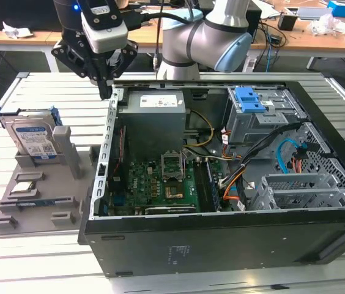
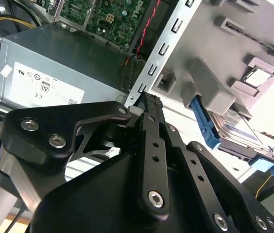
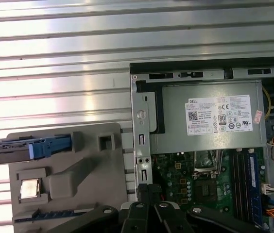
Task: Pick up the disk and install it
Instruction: 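Reach for the disk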
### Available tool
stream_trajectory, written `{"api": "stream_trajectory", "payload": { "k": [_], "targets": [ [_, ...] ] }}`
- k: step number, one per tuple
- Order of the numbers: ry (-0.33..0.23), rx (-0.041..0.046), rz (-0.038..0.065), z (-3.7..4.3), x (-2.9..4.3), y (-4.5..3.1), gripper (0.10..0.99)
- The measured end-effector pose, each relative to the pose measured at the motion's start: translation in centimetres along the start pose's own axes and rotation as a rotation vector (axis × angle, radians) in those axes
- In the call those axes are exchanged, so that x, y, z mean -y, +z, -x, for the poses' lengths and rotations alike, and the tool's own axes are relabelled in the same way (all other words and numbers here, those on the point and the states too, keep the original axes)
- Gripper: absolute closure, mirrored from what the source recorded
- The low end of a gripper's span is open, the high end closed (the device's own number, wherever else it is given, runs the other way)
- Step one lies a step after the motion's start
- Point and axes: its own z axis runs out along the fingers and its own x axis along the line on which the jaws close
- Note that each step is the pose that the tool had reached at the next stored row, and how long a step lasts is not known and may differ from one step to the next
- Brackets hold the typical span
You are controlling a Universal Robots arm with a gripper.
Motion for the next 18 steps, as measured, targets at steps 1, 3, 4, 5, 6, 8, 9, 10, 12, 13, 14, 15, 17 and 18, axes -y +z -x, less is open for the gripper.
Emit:
{"api": "stream_trajectory", "payload": {
  "k": [1, 3, 4, 5, 6, 8, 9, 10, 12, 13, 14, 15, 17, 18],
  "targets": [
    [0.000, 0.0000, 0.000, -0.12, 0.01, 0.00, 0.980],
    [0.000, 0.0000, 0.000, -0.46, 0.04, -0.01, 0.980],
    [0.000, 0.0000, 0.000, -0.67, 0.05, -0.02, 0.980],
    [0.000, 0.0000, 0.000, -0.79, 0.06, -0.02, 0.980],
    [0.000, 0.0000, 0.000, -0.90, 0.07, -0.03, 0.980],
    [0.000, 0.0000, 0.000, -1.23, 0.09, -0.03, 0.980],
    [0.000, 0.0000, 0.000, -1.32, 0.10, -0.04, 0.980],
    [0.000, 0.0000, 0.000, -1.52, 0.11, -0.04, 0.980],
    [0.000, 0.0000, 0.000, -1.84, 0.14, -0.05, 0.980],
    [0.000, 0.0000, 0.000, -2.02, 0.15, -0.05, 0.980],
    [0.000, 0.0000, 0.000, -2.12, 0.16, -0.06, 0.980],
    [0.000, 0.0000, 0.000, -2.23, 0.17, -0.06, 0.980],
    [0.000, 0.0000, 0.000, -2.47, 0.19, -0.07, 0.980],
    [0.000, 0.0000, 0.000, -2.67, 0.20, -0.07, 0.980]
  ]
}}
